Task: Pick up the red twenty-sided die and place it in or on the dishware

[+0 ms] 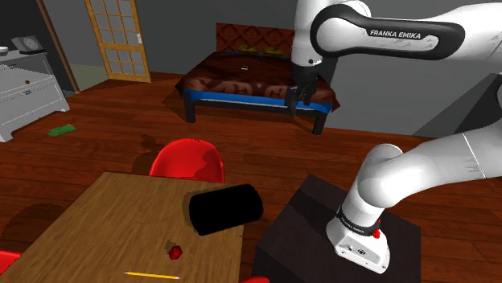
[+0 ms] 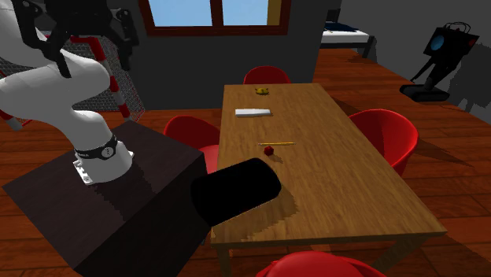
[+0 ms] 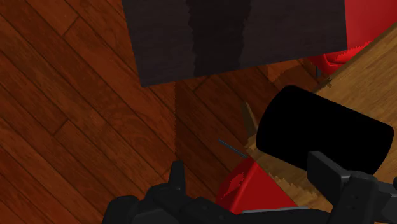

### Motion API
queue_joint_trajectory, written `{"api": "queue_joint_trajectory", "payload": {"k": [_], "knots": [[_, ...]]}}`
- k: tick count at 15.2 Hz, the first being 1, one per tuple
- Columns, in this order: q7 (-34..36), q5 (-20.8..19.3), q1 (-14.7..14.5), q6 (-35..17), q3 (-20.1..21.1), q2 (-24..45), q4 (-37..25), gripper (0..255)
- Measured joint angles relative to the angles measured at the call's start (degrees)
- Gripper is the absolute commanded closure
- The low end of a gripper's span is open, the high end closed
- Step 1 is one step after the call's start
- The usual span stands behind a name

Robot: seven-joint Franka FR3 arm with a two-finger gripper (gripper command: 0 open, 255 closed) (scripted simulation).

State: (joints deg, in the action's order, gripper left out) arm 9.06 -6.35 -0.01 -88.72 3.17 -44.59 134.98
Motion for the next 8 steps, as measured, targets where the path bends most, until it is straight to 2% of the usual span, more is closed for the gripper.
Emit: {"api": "queue_joint_trajectory", "payload": {"k": [3,8], "knots": [[1.0,0.8,-0.5,-1.8,0.9,0.6,1.3,0],[4.6,3.7,-2.3,-9.1,3.9,4.3,5.4,0]]}}
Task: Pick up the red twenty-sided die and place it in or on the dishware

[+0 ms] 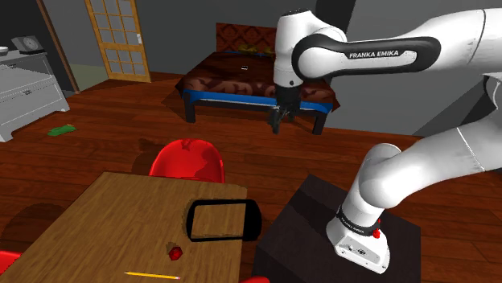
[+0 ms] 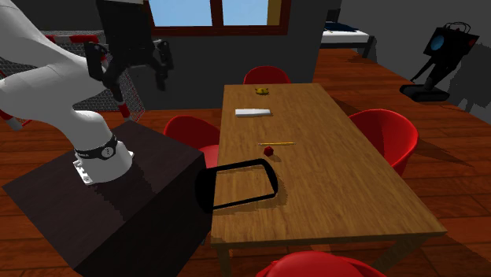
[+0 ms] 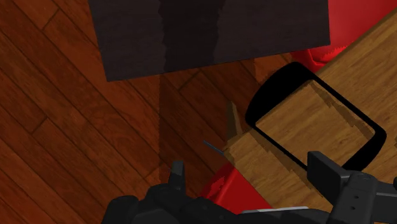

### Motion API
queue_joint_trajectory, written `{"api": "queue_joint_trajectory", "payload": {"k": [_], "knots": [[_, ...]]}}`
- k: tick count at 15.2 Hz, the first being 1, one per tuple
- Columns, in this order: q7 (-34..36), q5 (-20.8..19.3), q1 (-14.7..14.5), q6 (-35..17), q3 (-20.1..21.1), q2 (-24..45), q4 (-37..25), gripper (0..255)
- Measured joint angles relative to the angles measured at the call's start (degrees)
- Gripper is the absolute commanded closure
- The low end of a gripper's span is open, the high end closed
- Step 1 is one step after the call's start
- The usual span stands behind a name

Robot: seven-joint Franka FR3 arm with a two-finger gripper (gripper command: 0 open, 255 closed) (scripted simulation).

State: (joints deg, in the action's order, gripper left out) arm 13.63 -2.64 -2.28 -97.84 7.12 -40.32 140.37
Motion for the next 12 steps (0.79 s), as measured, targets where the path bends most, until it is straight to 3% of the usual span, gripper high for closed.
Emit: {"api": "queue_joint_trajectory", "payload": {"k": [12], "knots": [[8.6,4.7,-3.7,-19.3,8.4,16.9,2.6,0]]}}
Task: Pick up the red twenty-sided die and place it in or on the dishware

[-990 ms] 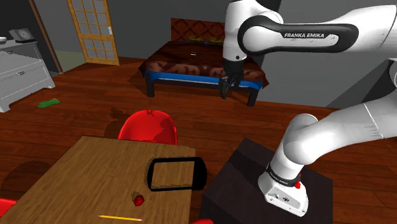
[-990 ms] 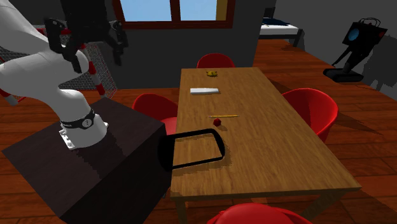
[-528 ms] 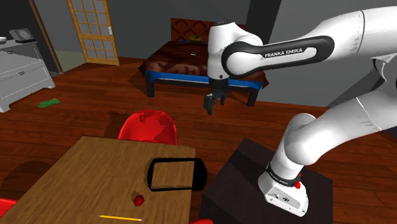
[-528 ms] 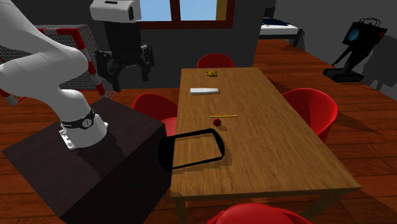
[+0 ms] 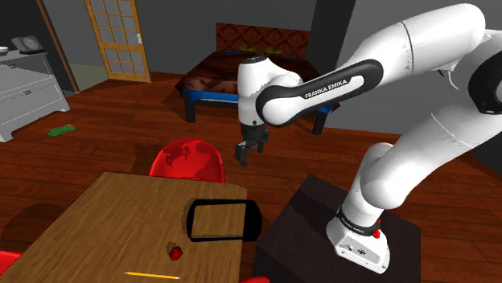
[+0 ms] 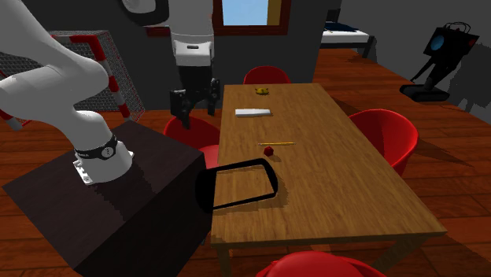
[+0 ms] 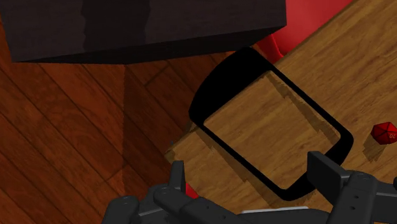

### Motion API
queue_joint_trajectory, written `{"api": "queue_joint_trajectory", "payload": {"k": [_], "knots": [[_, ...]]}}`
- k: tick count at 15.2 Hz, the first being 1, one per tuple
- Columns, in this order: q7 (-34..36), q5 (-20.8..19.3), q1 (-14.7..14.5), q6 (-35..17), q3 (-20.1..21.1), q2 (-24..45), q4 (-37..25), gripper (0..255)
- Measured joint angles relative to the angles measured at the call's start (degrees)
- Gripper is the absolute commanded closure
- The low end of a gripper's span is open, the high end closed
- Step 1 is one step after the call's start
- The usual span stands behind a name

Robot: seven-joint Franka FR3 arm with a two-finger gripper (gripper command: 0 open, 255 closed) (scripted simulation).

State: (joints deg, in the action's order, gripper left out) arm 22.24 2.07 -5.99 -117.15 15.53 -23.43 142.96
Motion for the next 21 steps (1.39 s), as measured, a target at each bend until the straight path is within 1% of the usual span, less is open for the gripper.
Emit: {"api": "queue_joint_trajectory", "payload": {"k": [1,5,8,11,14,17,21], "knots": [[0.4,0.1,-0.2,-1.7,0.5,1.3,0.4,0],[4.2,-0.1,-1.0,-7.7,3.5,9.2,-1.5,0],[7.0,-1.2,-1.6,-11.7,5.5,14.8,-3.0,0],[10.3,-3.5,-2.2,-14.9,7.0,21.7,-6.5,0],[14.0,-6.3,-3.4,-18.3,8.1,28.3,-9.4,0],[17.6,-9.7,-5.0,-20.9,8.2,35.1,-13.1,0],[21.7,-13.7,-8.2,-23.1,7.4,43.7,-19.1,0]]}}
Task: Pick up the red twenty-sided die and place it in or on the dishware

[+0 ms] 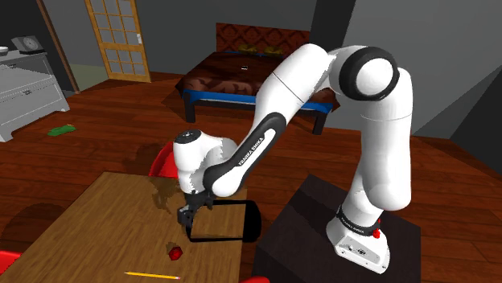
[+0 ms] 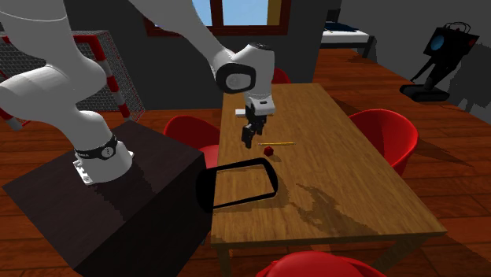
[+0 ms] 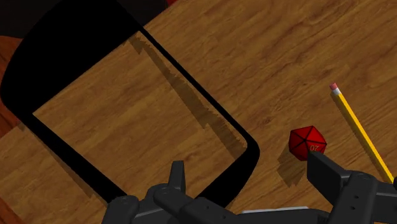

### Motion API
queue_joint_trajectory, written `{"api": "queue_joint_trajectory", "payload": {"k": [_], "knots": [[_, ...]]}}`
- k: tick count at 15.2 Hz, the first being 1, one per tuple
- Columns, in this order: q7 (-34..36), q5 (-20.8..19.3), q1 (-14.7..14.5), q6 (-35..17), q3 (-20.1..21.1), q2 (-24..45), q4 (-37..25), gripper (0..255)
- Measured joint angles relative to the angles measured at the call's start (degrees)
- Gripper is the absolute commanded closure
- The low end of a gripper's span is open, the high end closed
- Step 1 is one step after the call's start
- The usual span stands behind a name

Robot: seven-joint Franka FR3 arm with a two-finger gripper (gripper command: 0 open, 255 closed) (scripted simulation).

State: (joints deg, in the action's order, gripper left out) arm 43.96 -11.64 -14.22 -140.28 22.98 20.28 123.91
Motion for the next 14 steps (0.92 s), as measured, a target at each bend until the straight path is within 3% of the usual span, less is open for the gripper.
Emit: {"api": "queue_joint_trajectory", "payload": {"k": [9,14], "knots": [[5.1,-5.5,-8.2,-1.6,-2.8,18.6,-17.0,0],[6.0,-6.6,-9.9,-3.2,-4.0,23.1,-20.0,0]]}}
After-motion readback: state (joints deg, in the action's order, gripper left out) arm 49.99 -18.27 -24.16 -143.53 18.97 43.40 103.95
